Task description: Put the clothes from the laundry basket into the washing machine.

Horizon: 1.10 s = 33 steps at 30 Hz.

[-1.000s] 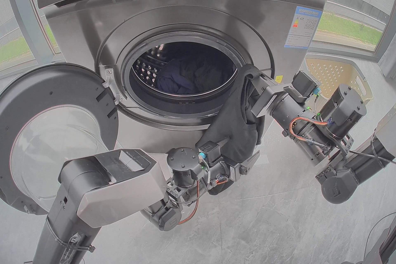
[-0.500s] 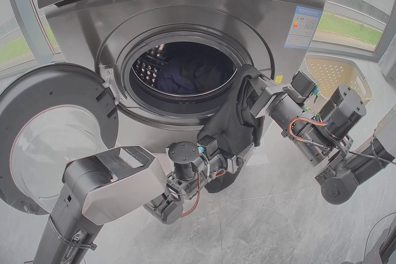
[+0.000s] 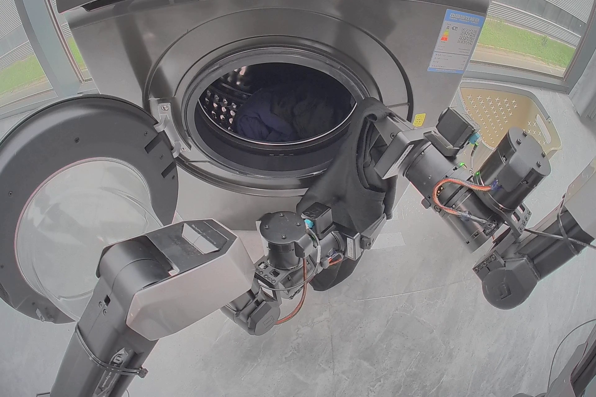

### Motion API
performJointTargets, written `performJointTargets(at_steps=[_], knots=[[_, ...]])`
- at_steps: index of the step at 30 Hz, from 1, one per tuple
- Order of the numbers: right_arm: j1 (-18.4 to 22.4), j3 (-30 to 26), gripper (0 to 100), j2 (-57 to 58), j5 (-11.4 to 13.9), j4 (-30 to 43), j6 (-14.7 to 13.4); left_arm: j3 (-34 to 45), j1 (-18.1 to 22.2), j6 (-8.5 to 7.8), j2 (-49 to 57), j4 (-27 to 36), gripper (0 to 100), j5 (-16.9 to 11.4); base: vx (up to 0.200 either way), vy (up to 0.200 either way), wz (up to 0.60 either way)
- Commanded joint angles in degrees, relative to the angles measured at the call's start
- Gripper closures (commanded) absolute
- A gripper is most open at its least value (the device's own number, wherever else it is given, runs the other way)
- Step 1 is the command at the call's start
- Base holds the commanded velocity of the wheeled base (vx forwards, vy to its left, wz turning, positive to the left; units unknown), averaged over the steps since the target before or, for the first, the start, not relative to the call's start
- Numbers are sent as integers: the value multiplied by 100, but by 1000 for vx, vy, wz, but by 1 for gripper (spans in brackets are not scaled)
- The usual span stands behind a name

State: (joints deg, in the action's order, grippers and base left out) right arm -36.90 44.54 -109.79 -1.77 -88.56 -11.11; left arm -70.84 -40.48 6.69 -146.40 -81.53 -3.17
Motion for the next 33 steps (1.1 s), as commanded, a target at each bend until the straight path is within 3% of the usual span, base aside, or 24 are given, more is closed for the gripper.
performJointTargets(at_steps=[1, 3, 4, 18, 27, 33], knots=[[-10, 2, 100, -7, 1, -3, 3, -106, 23, -1, -20, 23, 0, 97, 0, 0, 0], [-10, 2, 100, -7, 1, -3, 3, -106, 14, -1, -29, 14, 0, 150, 0, 0, 0], [-10, 2, 100, -7, 1, -3, 3, -106, 14, -1, -29, 14, 100, 150, 0, 0, 0], [-1, -25, 100, -7, 1, -3, -6, 211, 23, -1, 296, -73, 100, 159, 0, 0, 0], [87, -42, 100, -7, 1, -3, -6, 2610, 23, -19, 1948, -487, 100, 18, 0, 0, 0], [113, -51, 100, 1, -69, -3, -32, 3647, 252, -1, 2651, -733, 100, -122, 0, 0, 0]])
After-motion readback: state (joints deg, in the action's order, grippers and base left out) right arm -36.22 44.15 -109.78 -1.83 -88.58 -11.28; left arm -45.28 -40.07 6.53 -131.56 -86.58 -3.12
